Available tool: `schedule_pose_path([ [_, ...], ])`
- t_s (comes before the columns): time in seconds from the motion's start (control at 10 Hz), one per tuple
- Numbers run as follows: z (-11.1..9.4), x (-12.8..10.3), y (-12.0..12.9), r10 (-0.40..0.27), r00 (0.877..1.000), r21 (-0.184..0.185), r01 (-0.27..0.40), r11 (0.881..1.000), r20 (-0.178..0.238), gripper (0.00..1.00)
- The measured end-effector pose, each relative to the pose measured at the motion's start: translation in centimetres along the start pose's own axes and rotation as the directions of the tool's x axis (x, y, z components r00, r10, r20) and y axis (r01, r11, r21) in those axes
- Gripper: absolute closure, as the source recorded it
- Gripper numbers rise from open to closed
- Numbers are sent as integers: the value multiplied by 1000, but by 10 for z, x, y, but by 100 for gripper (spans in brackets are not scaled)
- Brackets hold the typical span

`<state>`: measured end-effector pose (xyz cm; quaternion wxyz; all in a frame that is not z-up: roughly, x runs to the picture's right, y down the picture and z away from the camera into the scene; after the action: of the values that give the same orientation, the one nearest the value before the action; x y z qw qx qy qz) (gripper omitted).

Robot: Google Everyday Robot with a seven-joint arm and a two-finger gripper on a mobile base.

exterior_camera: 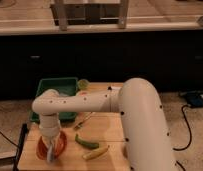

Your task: Wipe red bowl with towel

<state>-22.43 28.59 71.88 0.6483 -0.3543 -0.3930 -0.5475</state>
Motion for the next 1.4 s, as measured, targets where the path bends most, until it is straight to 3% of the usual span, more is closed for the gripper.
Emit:
schedule_pose_path([
  [0.3, -14, 23, 10, 52, 999, 37, -51, 998, -12, 100],
  [0.5, -28, 41, 10, 71, 997, 40, -70, 997, -24, 100],
  [0.9, -41, 45, -7, 54, 998, 39, -52, 998, -43, 100],
  [1.4, -41, 45, -7, 53, 998, 38, -52, 998, -43, 100],
])
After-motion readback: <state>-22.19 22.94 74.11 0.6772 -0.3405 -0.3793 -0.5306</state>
